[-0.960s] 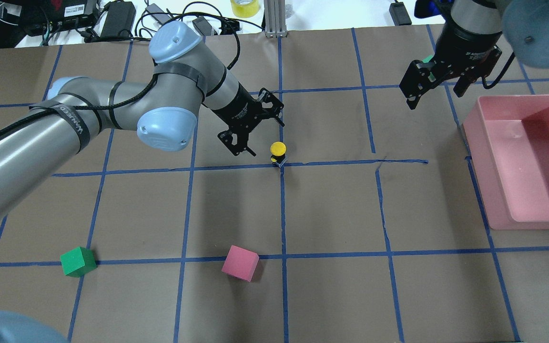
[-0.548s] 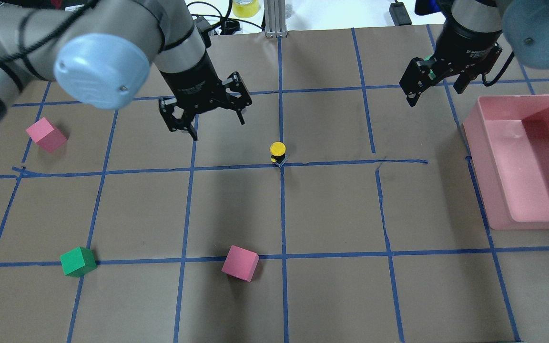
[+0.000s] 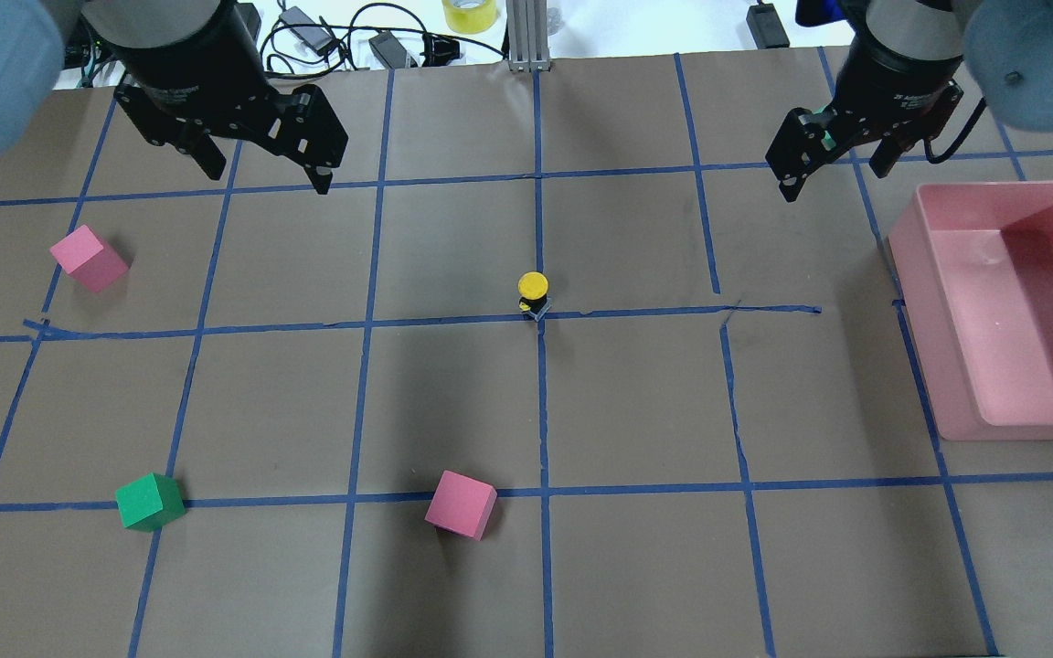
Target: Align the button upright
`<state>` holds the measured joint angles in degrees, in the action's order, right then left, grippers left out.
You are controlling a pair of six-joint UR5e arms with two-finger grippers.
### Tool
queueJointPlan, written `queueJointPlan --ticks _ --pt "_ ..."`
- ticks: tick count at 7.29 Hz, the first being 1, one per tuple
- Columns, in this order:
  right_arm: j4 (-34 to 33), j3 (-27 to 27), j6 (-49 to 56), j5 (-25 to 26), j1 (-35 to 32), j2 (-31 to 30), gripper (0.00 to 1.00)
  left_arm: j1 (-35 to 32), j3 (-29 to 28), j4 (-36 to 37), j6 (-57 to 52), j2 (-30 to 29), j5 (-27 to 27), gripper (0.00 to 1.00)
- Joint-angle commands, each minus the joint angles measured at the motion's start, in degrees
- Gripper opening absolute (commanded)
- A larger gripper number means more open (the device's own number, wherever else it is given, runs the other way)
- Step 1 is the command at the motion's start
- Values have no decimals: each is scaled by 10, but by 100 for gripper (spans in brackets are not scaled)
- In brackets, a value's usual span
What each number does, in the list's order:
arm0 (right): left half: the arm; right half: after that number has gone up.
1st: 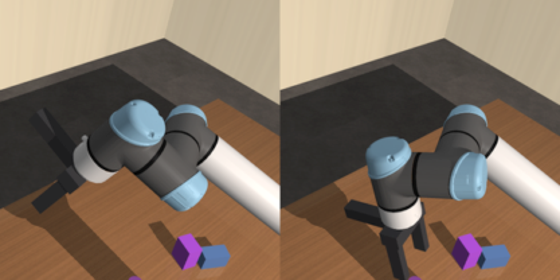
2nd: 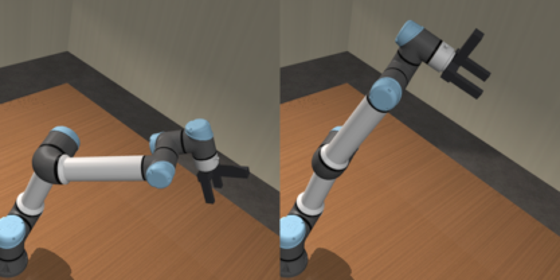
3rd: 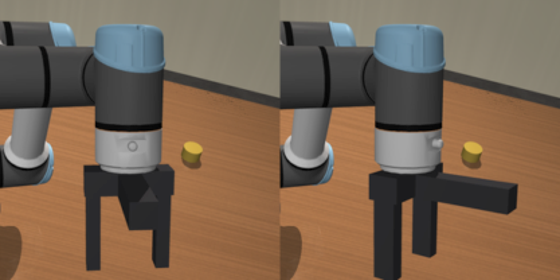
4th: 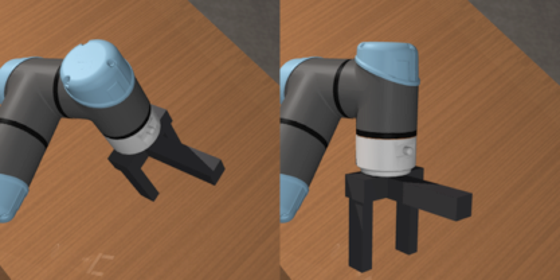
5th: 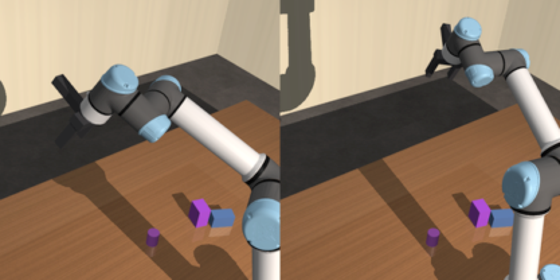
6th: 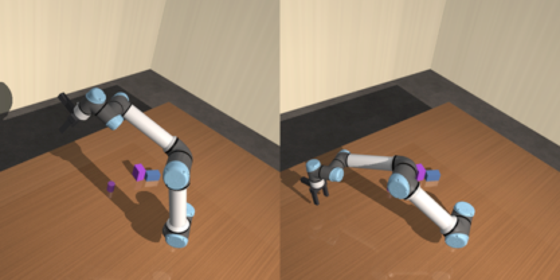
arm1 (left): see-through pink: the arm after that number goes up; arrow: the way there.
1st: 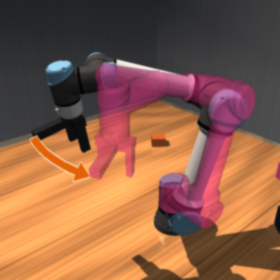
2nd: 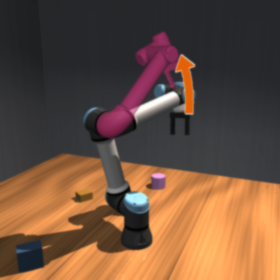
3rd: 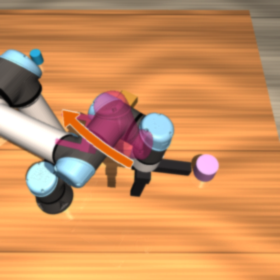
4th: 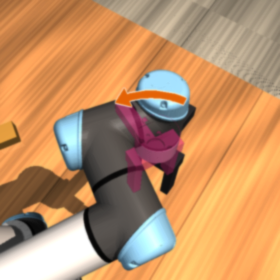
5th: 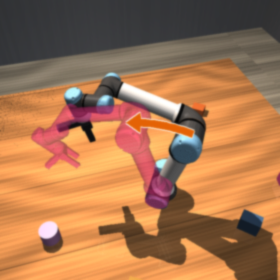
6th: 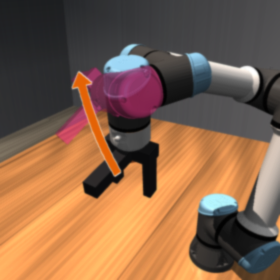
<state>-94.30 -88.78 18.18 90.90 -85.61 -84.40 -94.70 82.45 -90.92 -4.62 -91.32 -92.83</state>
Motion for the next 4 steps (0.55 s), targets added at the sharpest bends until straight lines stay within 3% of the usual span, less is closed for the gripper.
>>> queueJointPlan --ticks 1,2,4 --pt "-1 0 -1 0 0 -1 100 7 59 117 56 14 -5 100" --pt "-1 0 -1 -1 0 -1 100 14 73 155 55 20 -8 100" --pt "-1 0 1 1 1 -1 100 16 80 142 56 29 -34 100"
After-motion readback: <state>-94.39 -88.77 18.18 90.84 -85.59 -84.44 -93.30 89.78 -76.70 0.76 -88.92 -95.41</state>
